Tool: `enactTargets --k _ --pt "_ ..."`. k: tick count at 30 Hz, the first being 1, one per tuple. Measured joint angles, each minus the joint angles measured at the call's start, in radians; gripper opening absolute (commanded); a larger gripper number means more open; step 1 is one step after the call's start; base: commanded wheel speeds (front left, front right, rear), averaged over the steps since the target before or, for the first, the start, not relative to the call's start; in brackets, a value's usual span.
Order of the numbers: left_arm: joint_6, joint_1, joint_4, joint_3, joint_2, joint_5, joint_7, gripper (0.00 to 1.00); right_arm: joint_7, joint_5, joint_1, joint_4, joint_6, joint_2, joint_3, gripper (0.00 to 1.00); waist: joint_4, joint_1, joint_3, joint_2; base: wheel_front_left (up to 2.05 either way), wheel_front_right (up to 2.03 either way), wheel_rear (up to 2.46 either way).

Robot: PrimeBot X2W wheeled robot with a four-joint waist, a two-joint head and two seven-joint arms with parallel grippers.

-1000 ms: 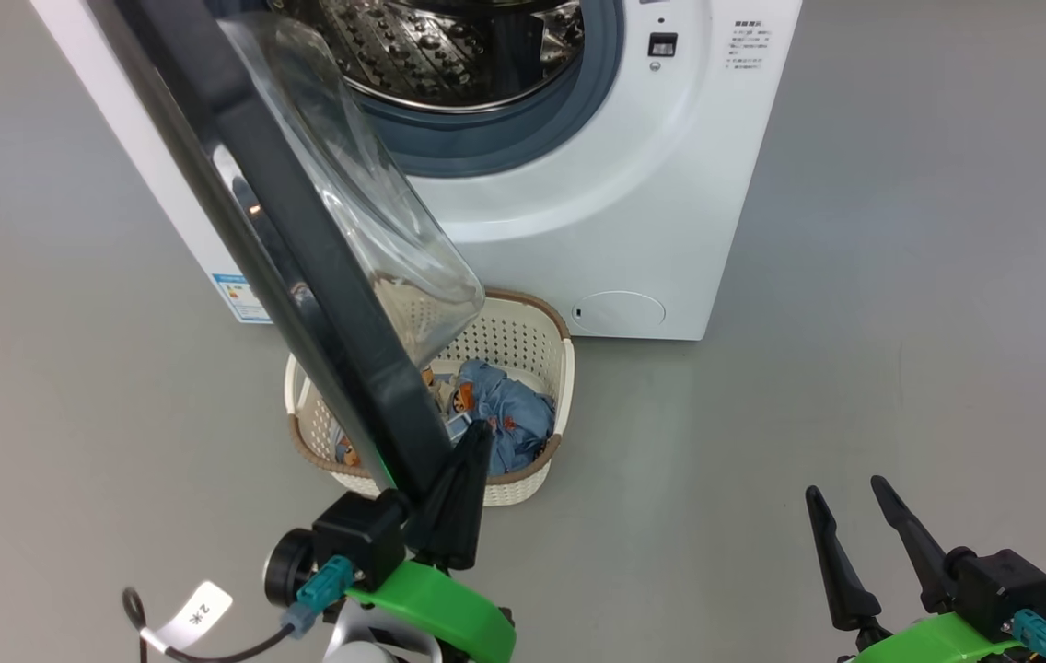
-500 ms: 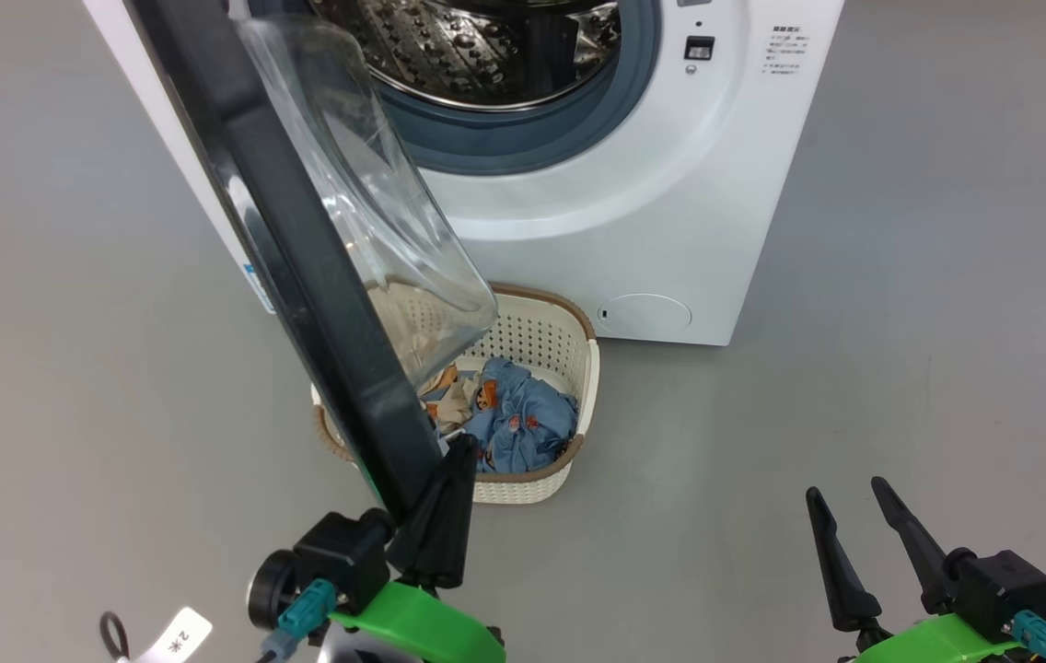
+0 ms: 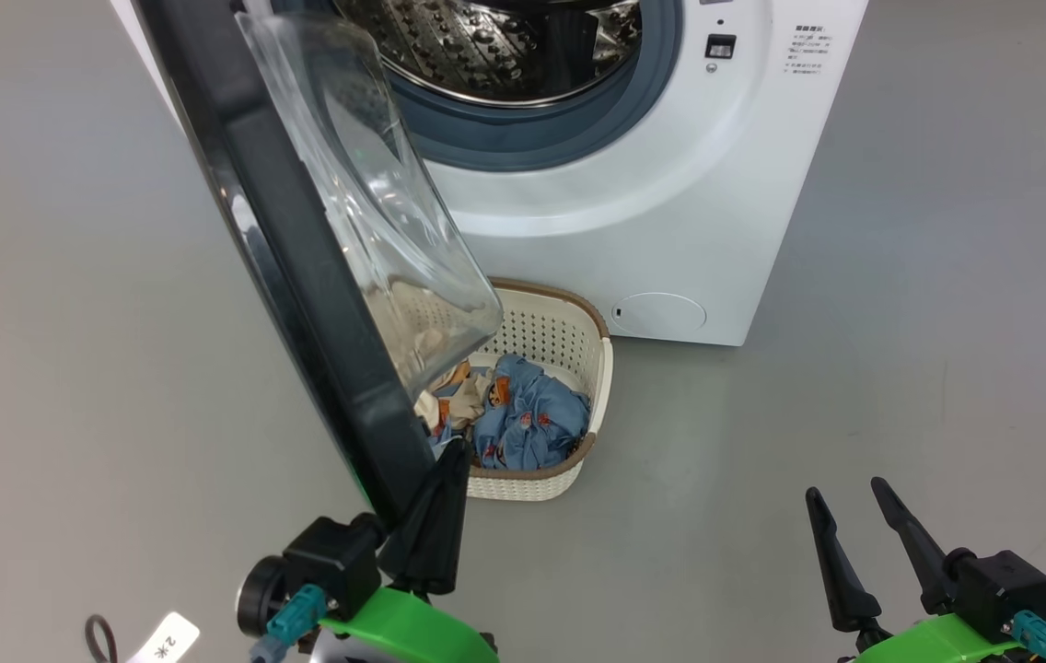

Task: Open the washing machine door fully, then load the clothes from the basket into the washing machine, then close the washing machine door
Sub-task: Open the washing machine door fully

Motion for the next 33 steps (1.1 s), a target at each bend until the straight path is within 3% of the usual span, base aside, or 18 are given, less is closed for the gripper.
enactTargets --k 16,33 --pt "0.044 0.021 -0.073 -0.001 0.015 -0.007 0.05 0.0 0.0 0.002 0.0 0.001 0.0 0.0 0.001 1.0 0.017 0.0 0.006 0.0 0.0 0.0 0.0" --pt "0.044 0.012 -0.044 -0.007 0.021 -0.007 0.049 0.0 0.0 0.011 -0.002 0.007 0.0 0.001 0.004 1.0 -0.018 0.0 0.015 0.0 0.0 0.0 0.0"
